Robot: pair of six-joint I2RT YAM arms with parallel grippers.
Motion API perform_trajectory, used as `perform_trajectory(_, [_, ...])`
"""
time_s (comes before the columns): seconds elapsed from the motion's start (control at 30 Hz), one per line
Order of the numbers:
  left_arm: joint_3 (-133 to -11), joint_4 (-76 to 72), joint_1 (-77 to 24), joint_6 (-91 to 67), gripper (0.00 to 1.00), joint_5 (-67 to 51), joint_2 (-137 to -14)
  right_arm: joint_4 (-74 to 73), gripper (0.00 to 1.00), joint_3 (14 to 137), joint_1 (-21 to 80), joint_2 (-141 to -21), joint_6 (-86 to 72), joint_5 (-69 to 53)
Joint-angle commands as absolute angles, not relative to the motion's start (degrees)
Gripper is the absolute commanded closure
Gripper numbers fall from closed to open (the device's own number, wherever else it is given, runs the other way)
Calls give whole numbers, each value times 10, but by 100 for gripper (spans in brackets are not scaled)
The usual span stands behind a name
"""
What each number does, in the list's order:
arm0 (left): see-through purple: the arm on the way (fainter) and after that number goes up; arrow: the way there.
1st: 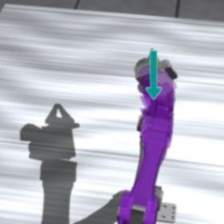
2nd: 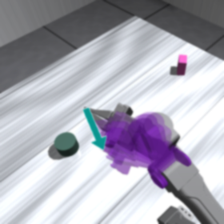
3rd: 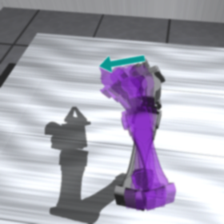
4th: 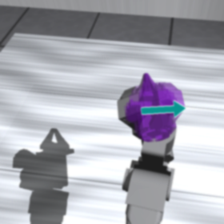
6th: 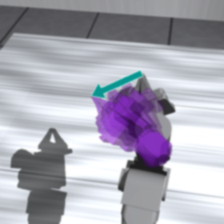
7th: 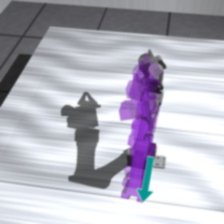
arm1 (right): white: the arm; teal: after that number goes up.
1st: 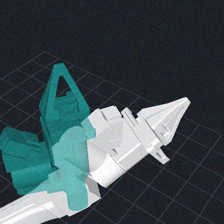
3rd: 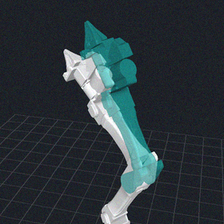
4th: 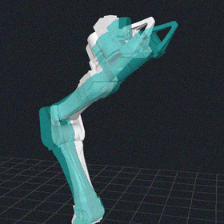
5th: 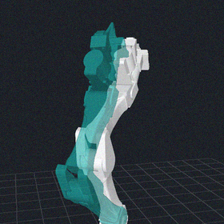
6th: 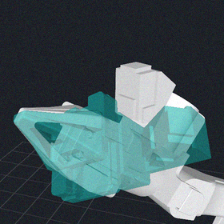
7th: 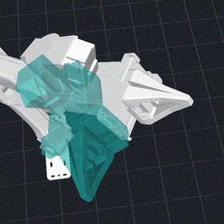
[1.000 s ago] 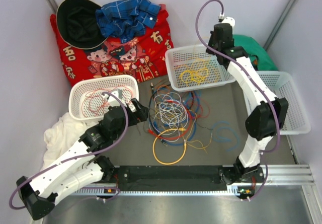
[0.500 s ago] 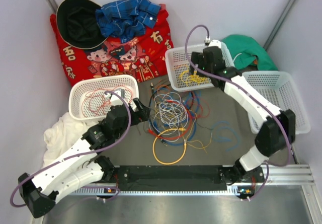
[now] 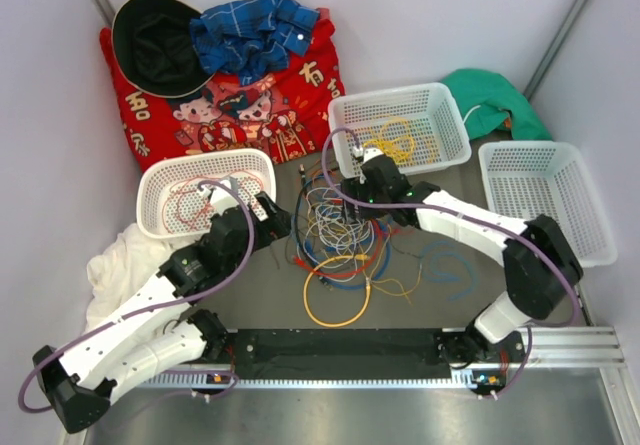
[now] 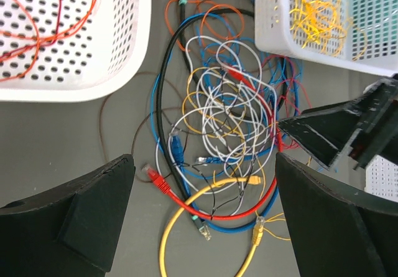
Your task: Untangle the cables
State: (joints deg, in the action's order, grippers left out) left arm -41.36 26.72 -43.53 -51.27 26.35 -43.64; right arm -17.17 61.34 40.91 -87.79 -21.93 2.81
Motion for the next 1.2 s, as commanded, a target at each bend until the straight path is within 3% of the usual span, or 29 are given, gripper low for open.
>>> perform_trajectory(0.0, [-435,307,-435,-549,1,268,-428,-127,28,635,425,-920,-221,3])
perform_trajectory(0.23, [-418,322,-435,-560,1,267,-397,-134,41,675,434,-1006,-221,-12])
perform_trajectory(0.3, [-415,322,-435,-560,1,270,-390,-139,51,679,433,-1022,-221,-14])
perform_trajectory(0.33, [-414,323,-435,-559,1,270,-389,-141,65,680,434,-1024,-224,-12])
perform_trajectory(0.4, [-415,322,-435,-556,1,272,-388,-142,78,678,433,-1013,-225,-2])
perform_trajectory(0.47, [-417,321,-435,-554,1,274,-391,-146,97,669,433,-992,-227,17])
perform_trajectory(0.5, [-417,320,-435,-554,1,274,-392,-155,100,668,434,-959,-228,29])
perform_trajectory(0.7, [-419,306,-435,-546,1,280,-391,-214,100,696,463,-769,-215,89])
perform_trajectory(0.83, [-419,291,-435,-535,1,286,-388,-299,100,781,481,-676,-194,122])
perform_trajectory(1.0, [-415,238,-435,-502,1,288,-387,-380,100,897,481,-623,-186,134])
perform_trajectory(1.17, [-393,92,-435,-436,1,257,-370,-438,100,970,480,-606,-199,115])
